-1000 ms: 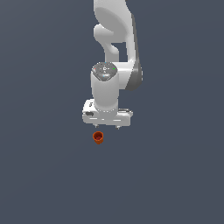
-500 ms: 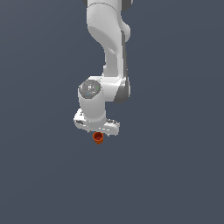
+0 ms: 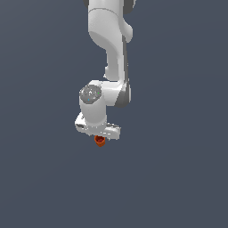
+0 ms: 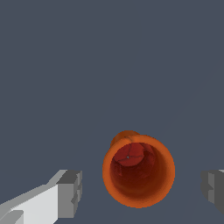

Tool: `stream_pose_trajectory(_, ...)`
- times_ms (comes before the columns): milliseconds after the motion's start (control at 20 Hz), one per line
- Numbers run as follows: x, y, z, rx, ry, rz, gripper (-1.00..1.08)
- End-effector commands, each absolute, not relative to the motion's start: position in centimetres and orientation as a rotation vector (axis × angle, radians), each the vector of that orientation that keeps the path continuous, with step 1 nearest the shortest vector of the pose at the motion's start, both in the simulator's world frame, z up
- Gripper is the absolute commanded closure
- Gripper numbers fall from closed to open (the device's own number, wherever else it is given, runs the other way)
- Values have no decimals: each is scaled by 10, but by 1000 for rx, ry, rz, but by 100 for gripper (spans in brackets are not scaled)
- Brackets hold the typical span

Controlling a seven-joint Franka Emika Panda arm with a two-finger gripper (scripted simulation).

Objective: Pick up the object and move it to a goal position.

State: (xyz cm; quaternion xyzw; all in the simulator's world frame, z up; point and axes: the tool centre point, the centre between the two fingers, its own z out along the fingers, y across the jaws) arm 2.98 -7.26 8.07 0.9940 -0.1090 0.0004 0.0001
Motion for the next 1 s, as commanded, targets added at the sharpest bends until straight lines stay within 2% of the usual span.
stream_pose_trajectory(0, 29, -73, 70, 3122, -344, -1, -92)
stream_pose_trajectory(500, 30, -73, 38, 3122, -346, 0, -92)
stream_pose_trajectory(550, 30, -73, 38, 3122, -346, 0, 108)
stream_pose_trajectory(950, 30, -73, 38, 3122, -346, 0, 108)
